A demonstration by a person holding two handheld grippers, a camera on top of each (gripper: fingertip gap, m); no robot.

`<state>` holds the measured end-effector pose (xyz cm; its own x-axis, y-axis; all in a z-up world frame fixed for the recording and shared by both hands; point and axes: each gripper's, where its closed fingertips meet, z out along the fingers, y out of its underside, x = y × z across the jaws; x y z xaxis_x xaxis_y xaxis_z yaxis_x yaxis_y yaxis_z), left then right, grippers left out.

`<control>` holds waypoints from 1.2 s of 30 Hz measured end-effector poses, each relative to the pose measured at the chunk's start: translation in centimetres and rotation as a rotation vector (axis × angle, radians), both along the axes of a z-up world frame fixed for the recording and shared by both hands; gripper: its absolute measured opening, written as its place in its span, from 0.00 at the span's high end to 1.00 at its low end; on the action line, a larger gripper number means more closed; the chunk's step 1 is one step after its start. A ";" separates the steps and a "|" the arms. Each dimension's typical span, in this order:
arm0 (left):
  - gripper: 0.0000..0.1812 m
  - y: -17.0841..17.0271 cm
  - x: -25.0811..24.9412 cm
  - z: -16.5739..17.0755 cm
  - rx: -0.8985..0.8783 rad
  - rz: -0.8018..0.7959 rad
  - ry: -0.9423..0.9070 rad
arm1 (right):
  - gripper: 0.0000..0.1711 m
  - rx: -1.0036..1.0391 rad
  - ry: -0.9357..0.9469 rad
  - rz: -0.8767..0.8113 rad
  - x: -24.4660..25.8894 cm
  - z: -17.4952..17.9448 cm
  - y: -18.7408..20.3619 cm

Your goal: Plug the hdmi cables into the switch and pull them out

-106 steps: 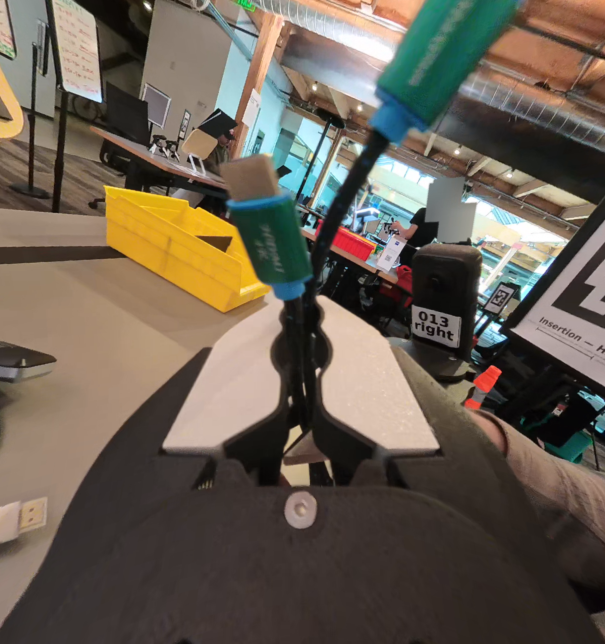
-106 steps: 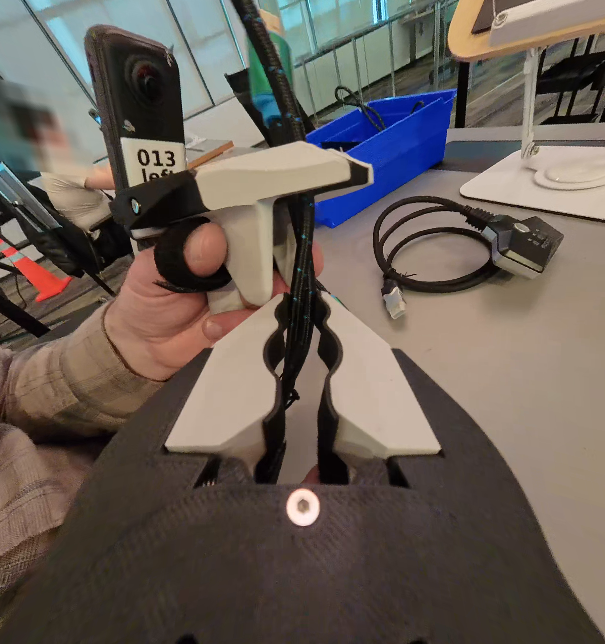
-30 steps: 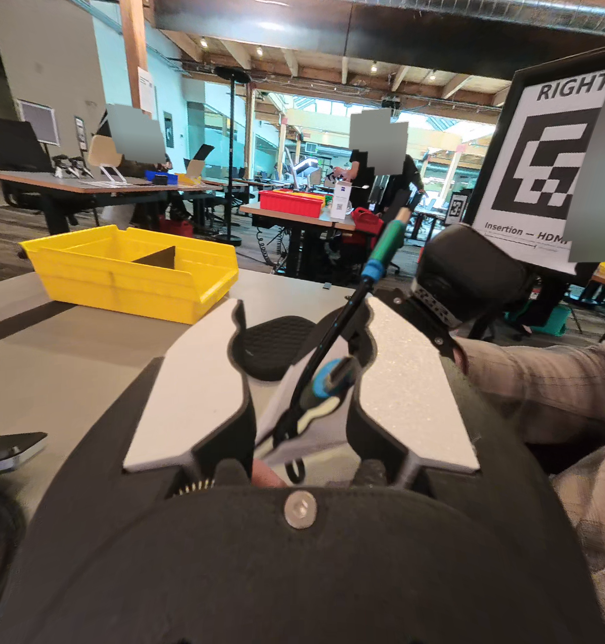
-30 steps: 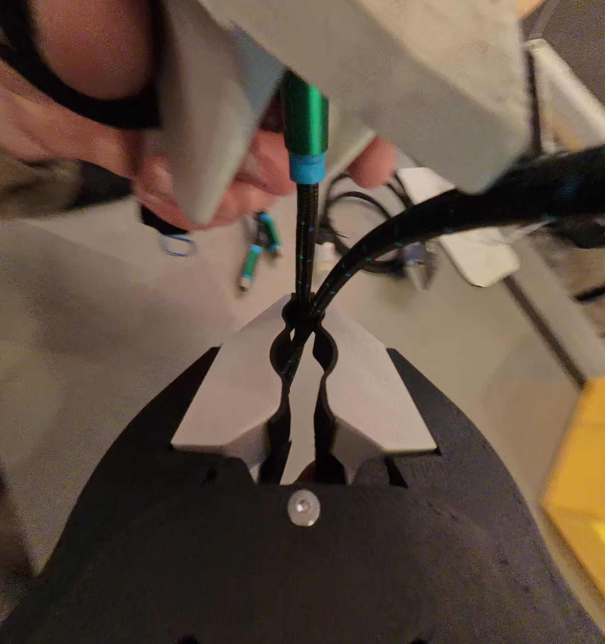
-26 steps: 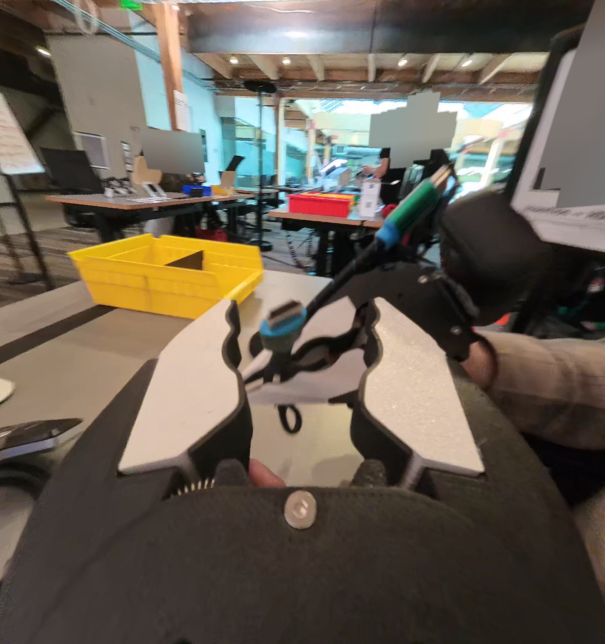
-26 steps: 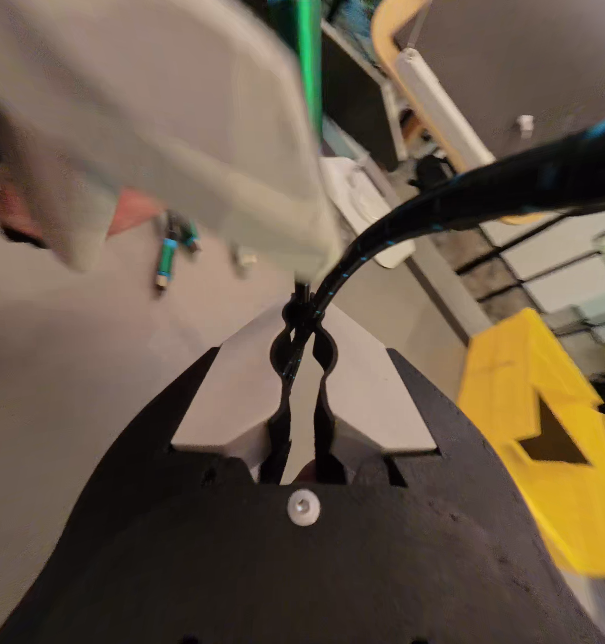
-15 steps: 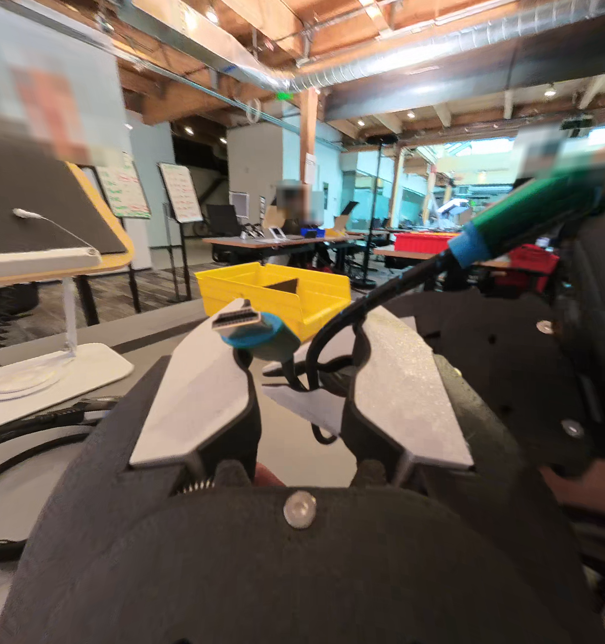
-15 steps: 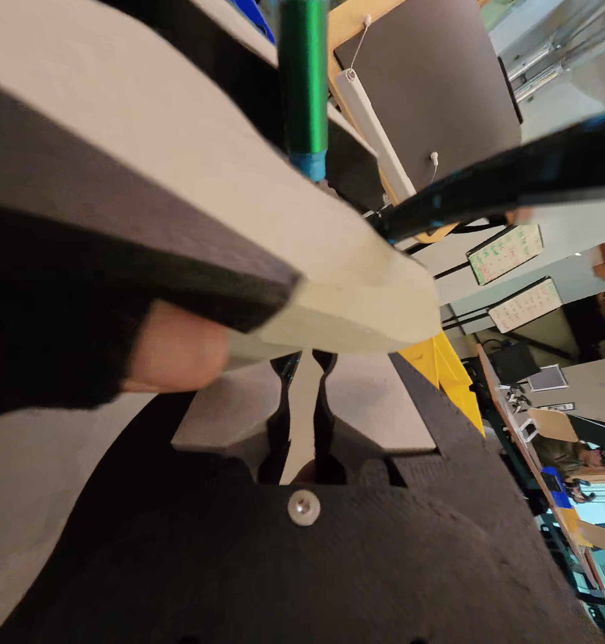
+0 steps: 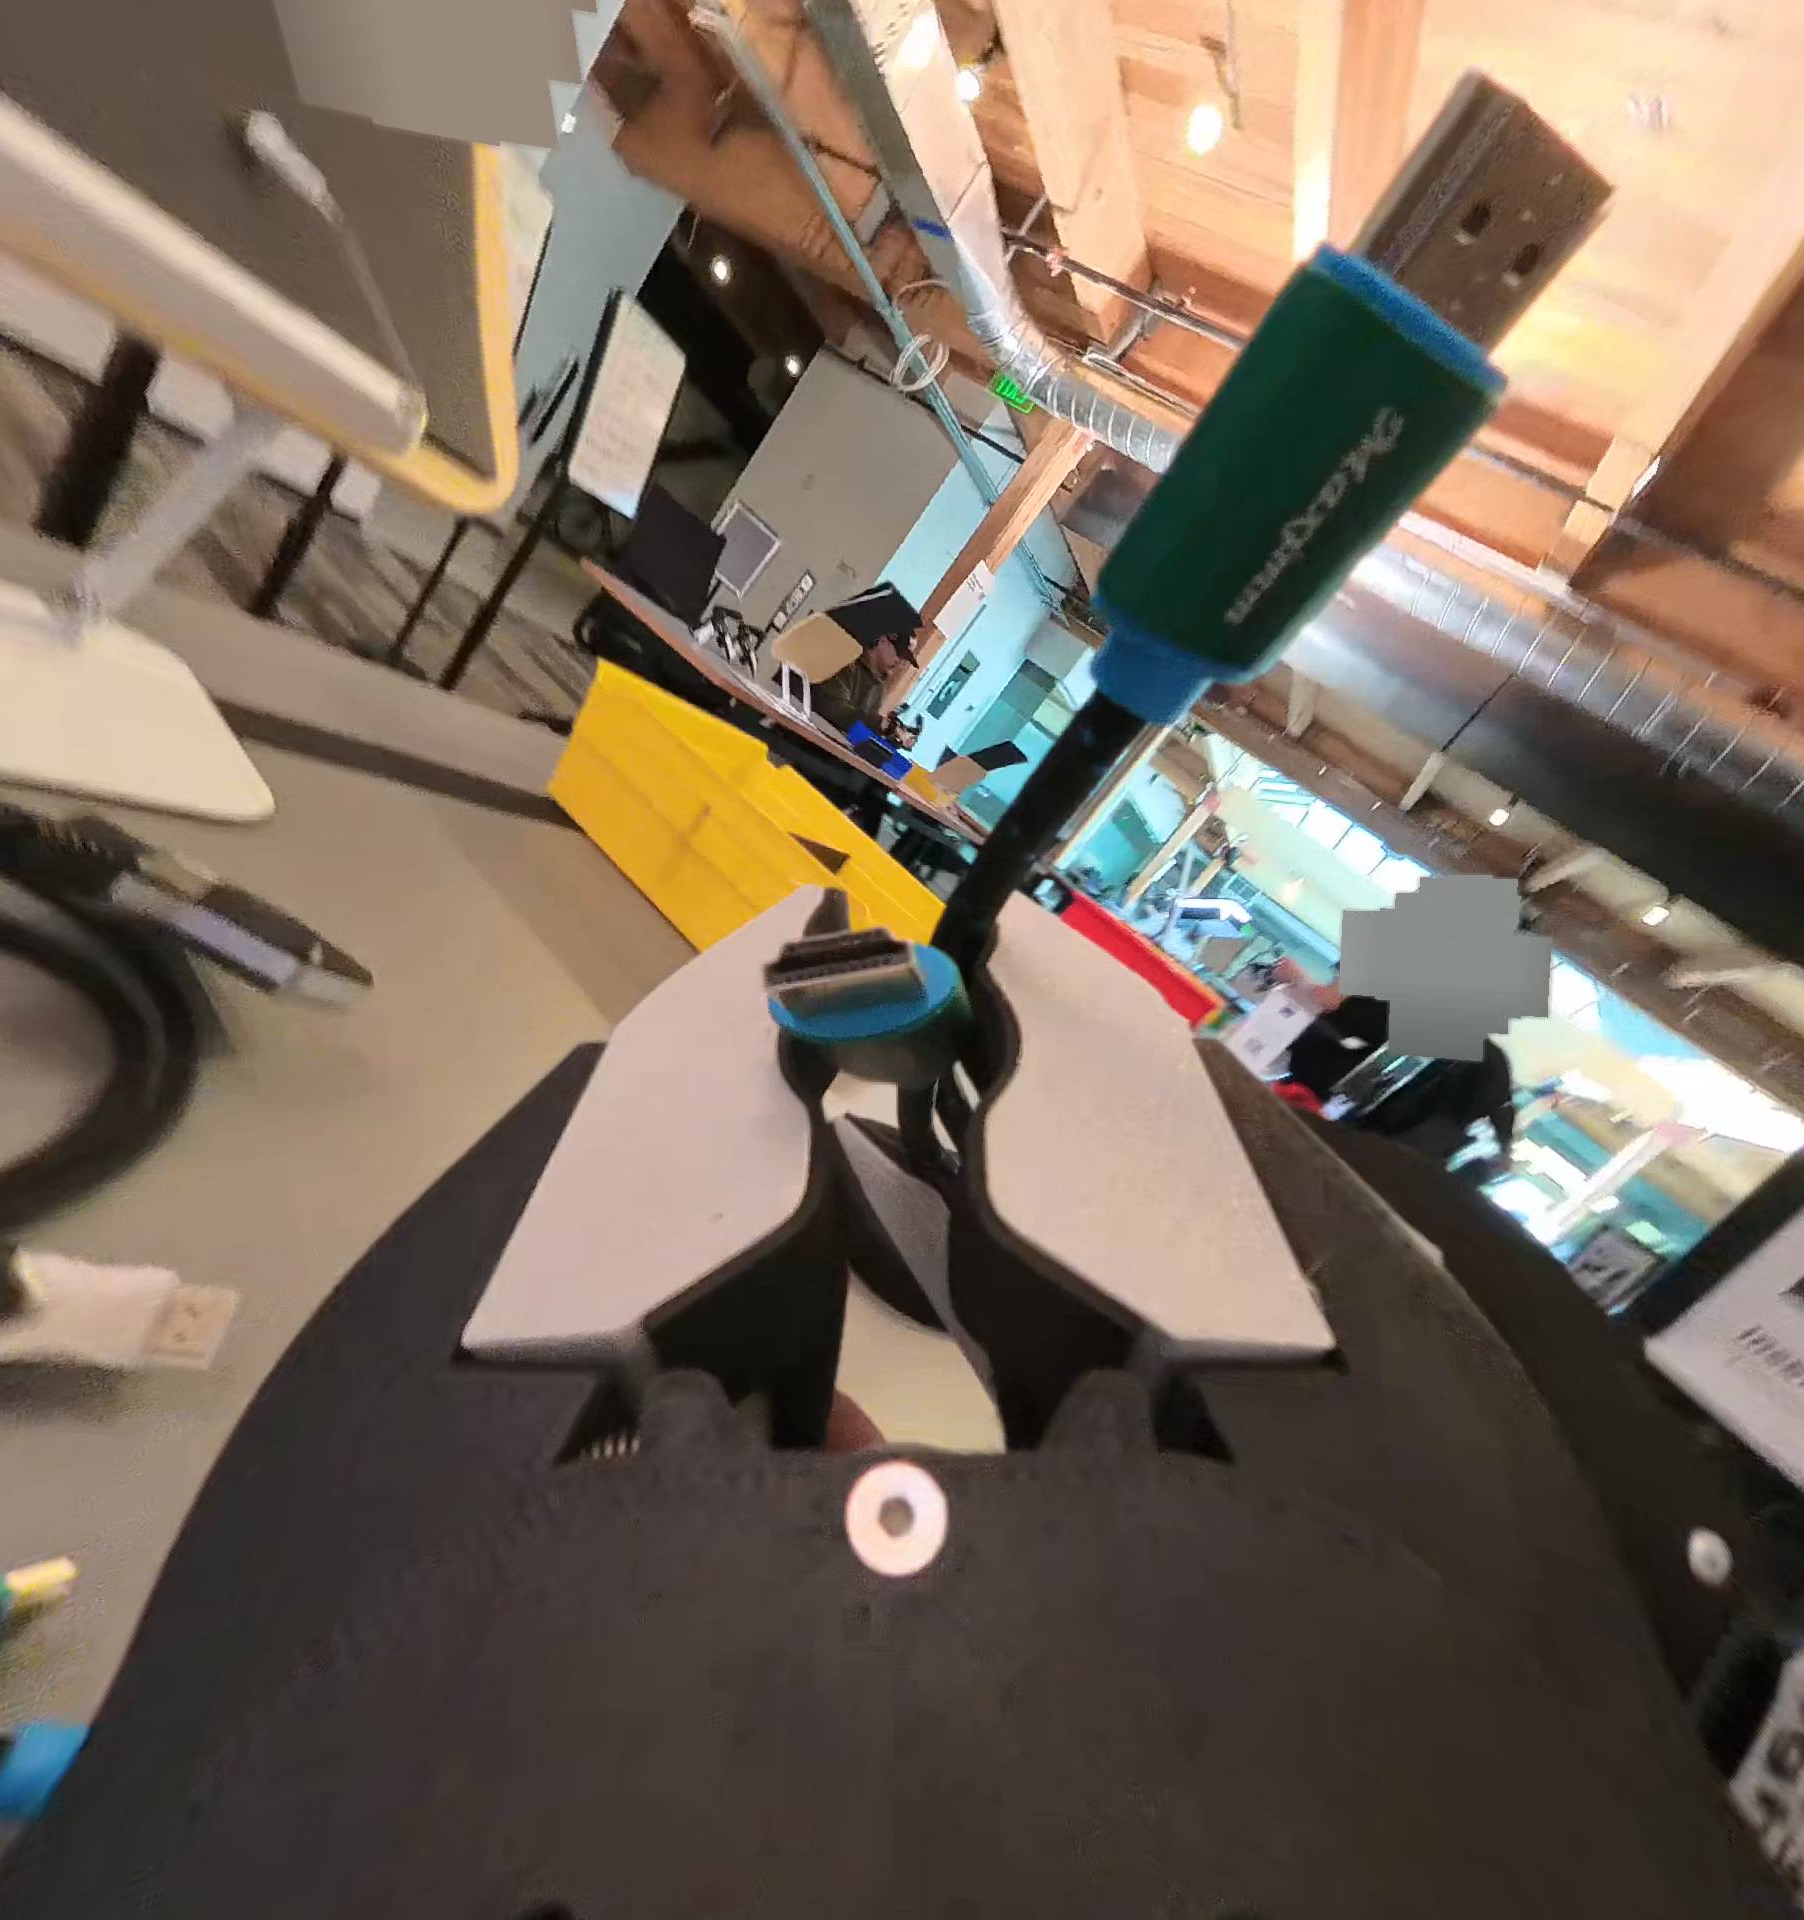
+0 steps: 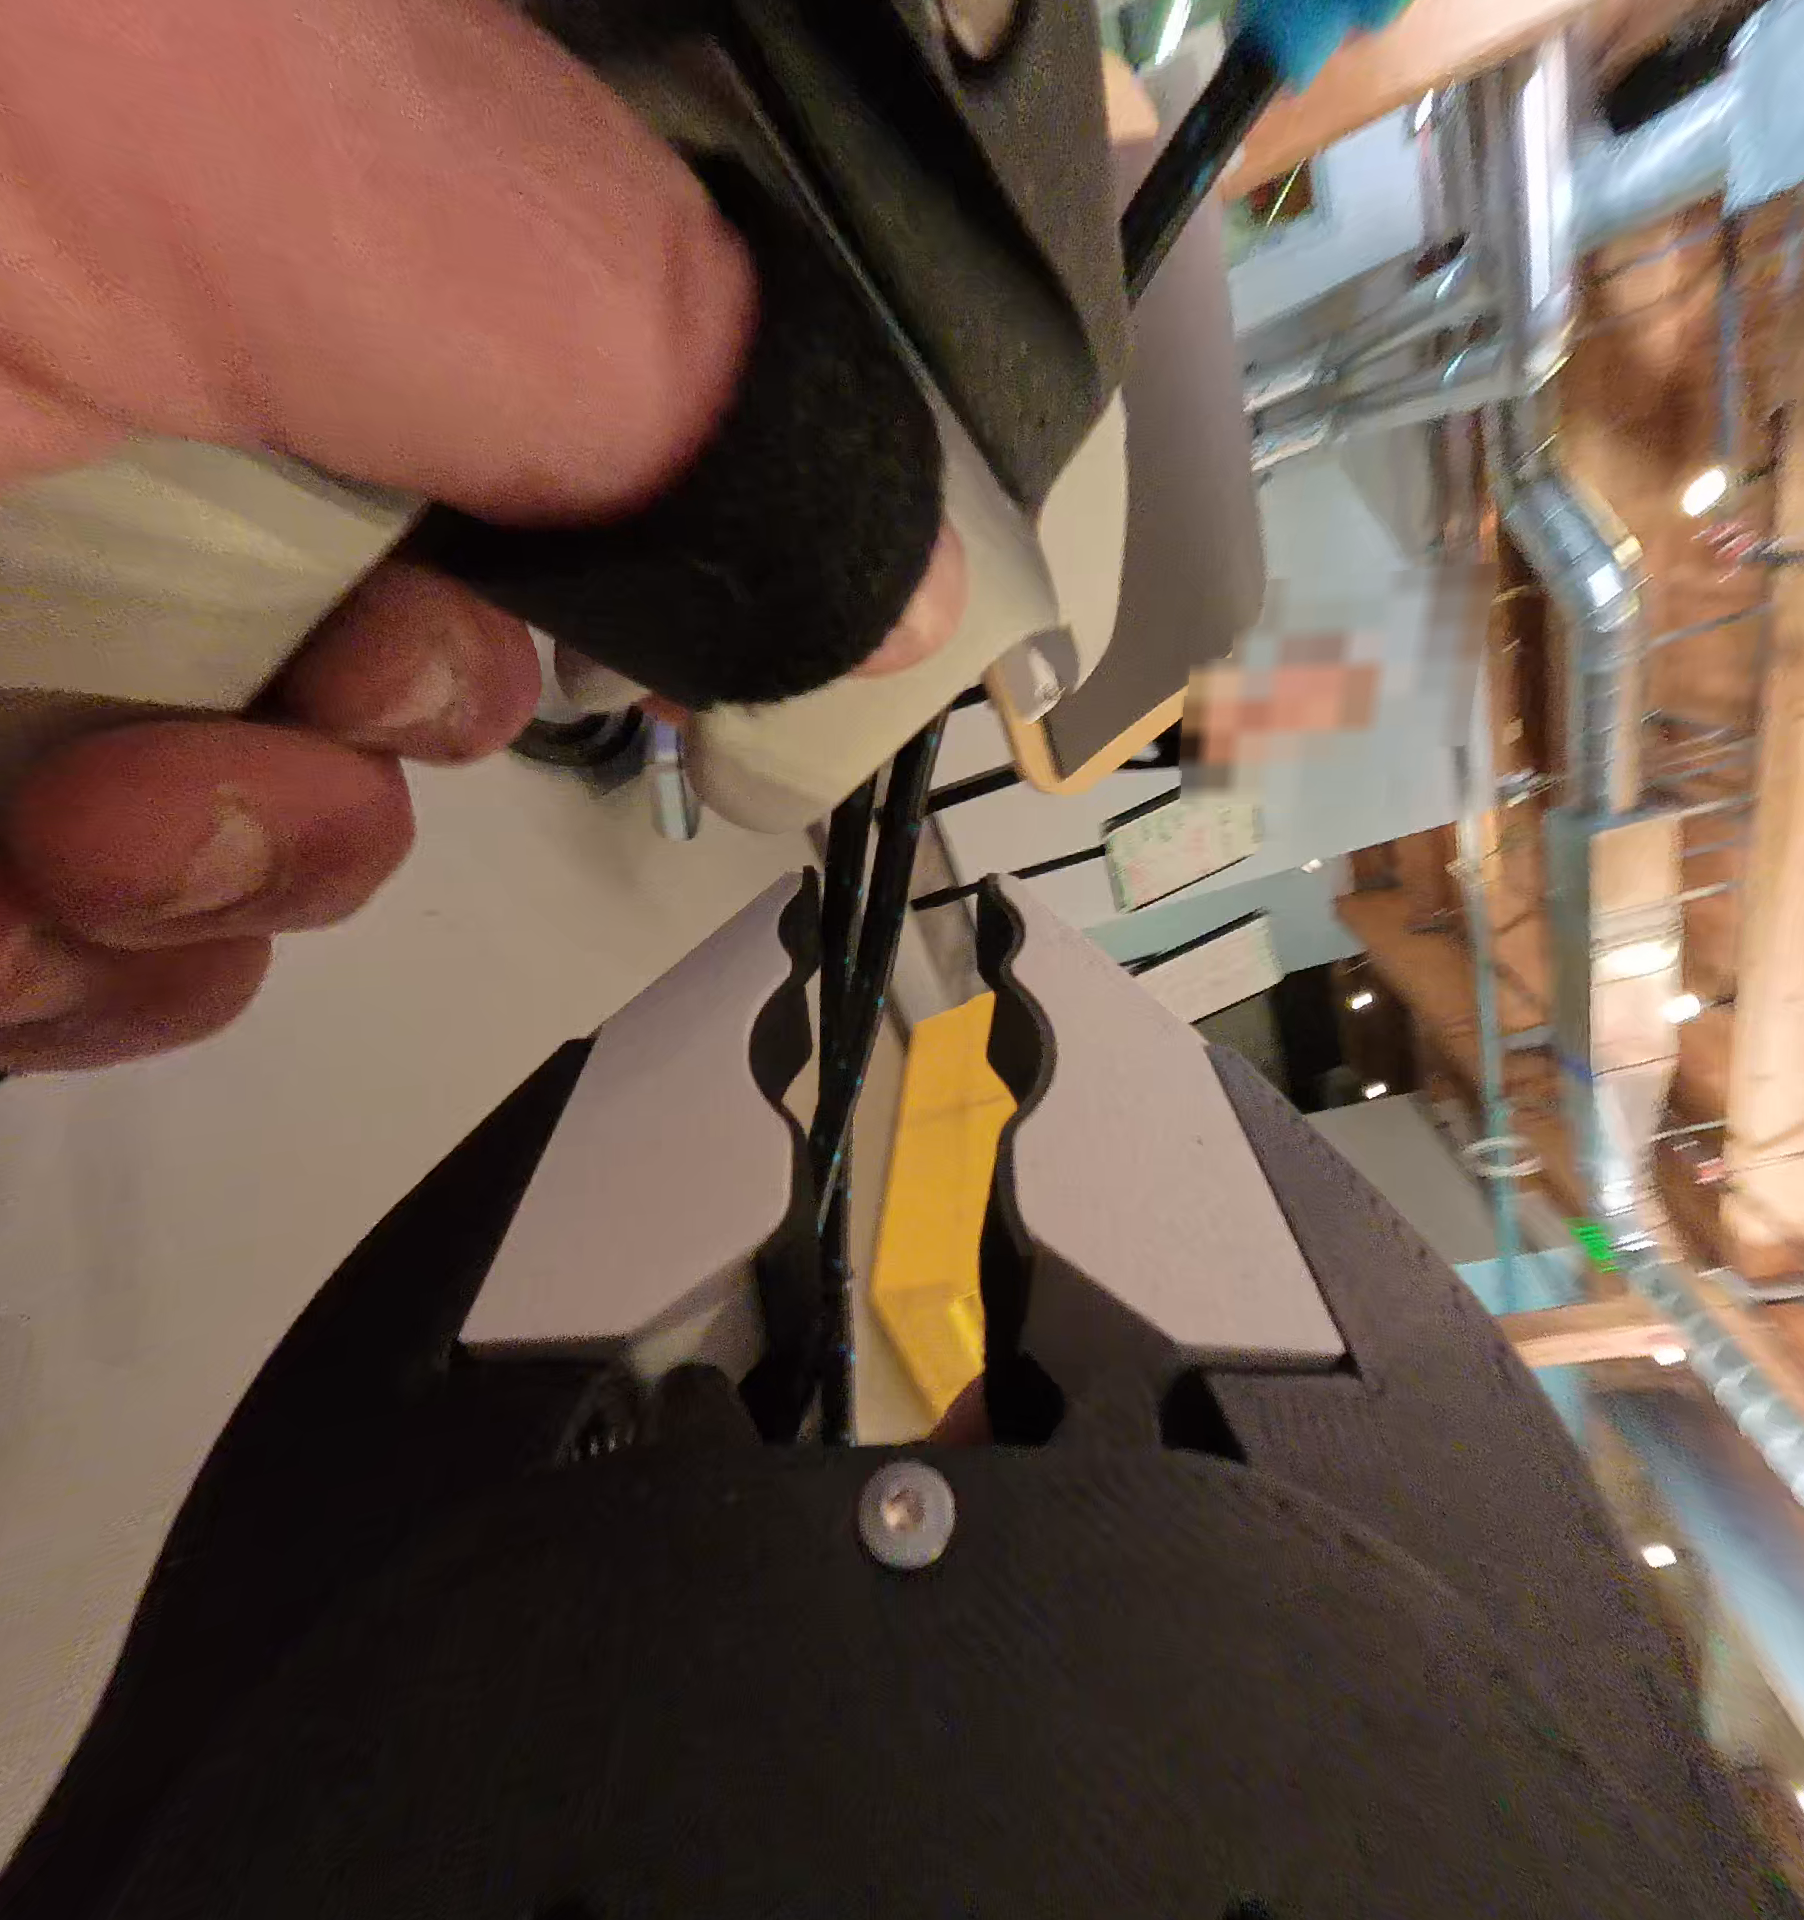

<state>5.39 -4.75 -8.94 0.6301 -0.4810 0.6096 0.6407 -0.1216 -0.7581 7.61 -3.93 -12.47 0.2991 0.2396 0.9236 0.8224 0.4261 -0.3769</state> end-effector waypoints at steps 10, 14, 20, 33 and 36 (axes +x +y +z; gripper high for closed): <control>0.89 0.5 2.1 -2.5 -0.206 -0.149 -0.220 | 0.95 0.026 -0.089 0.062 -0.7 -1.1 0.4; 0.87 0.4 2.6 -2.3 -0.177 -0.184 -0.179 | 0.95 -0.040 -0.076 0.067 -0.2 -1.4 0.6; 0.68 -1.5 2.4 -2.9 -0.158 -0.225 -0.039 | 0.95 -0.087 -0.040 0.015 2.1 -1.5 2.3; 0.85 -6.7 -10.4 -0.9 -0.052 0.002 0.812 | 0.95 -0.173 0.025 0.008 4.5 -2.4 4.4; 0.86 -8.1 -10.5 -4.0 -0.140 -0.066 0.976 | 0.95 -0.193 0.020 0.037 3.6 -2.9 4.4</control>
